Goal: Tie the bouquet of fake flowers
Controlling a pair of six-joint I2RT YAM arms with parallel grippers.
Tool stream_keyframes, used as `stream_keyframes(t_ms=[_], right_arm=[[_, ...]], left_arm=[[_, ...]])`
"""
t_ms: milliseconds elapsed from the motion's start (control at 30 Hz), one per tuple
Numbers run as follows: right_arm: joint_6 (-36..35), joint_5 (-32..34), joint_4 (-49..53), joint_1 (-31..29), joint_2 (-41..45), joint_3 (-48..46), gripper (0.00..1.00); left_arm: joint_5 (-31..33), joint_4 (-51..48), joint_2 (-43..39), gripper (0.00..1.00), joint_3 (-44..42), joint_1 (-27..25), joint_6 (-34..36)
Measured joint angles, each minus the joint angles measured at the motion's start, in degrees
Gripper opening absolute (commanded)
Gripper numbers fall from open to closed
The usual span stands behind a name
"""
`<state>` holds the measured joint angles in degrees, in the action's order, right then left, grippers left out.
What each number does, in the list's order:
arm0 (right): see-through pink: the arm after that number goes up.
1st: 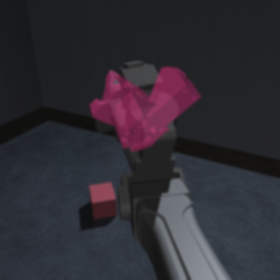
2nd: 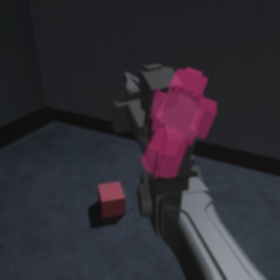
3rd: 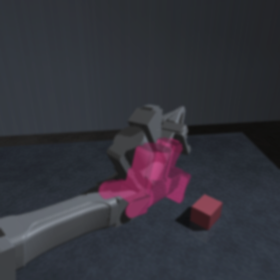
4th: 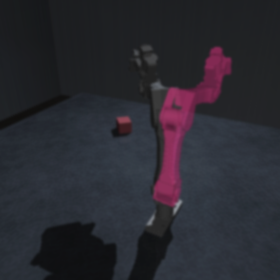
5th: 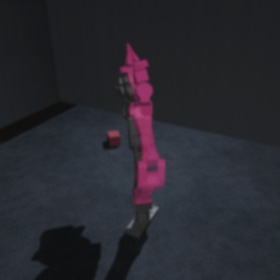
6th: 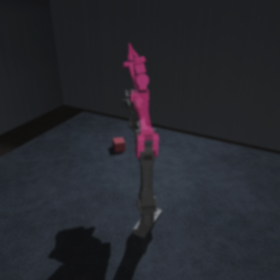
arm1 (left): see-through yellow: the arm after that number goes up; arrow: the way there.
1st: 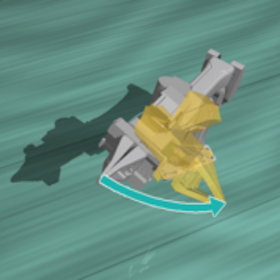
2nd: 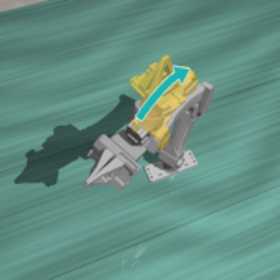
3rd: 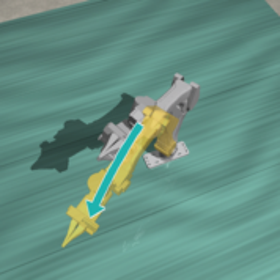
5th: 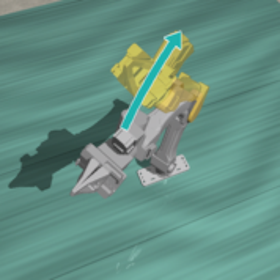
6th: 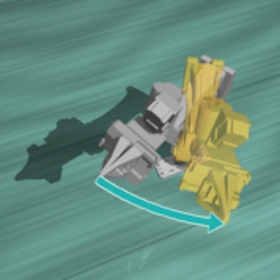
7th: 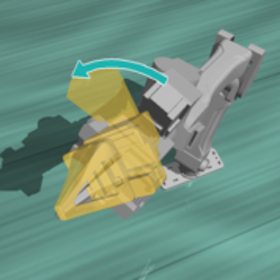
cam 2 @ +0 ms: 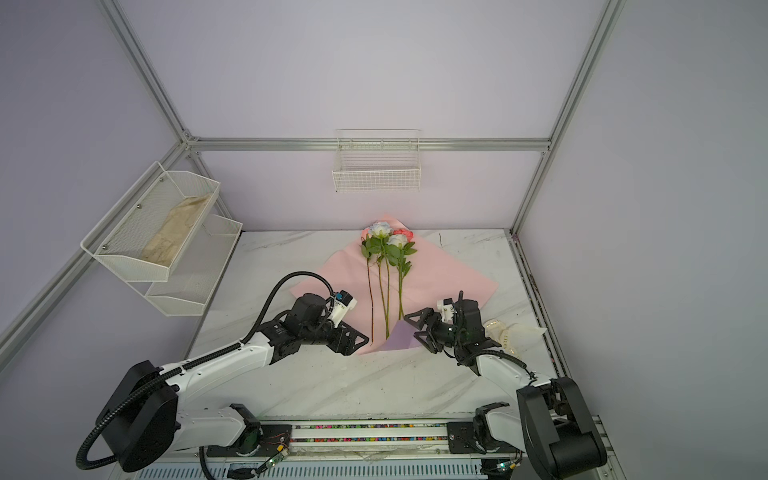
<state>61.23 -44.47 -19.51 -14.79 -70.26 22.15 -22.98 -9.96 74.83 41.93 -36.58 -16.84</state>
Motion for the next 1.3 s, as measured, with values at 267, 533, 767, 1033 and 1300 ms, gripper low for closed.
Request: stream_keyframes(t_ms=[267,533,767,1033,1300], right_arm=[[-1.36,1.49,-2.19,0.0,-6.67,3.17,0.85],[-2.86,2.49,-2.58,0.0,-9.55,4.31,0.85],[-4.24,2.71,-2.51,0.46,-10.32,4.79,0.88],[-10.93,5.77,7.85,1.01,-6.93,8.68,0.91],[-17.18,16.0,22.88,1.03,0.33,11.15,0.75]], left_arm=[[-2.73,0.26,10.08,0.89,5.49,-1.18,-0.02],[-4.09,2.27,18.36,0.69,10.25,-2.23,-0.55],[-5.35,3.1,23.78,0.37,12.9,-2.23,-1.66],[-3.32,2.08,26.38,0.16,14.45,-2.23,-2.01],[-0.57,-1.03,29.99,0.0,20.02,-2.19,-2.08]])
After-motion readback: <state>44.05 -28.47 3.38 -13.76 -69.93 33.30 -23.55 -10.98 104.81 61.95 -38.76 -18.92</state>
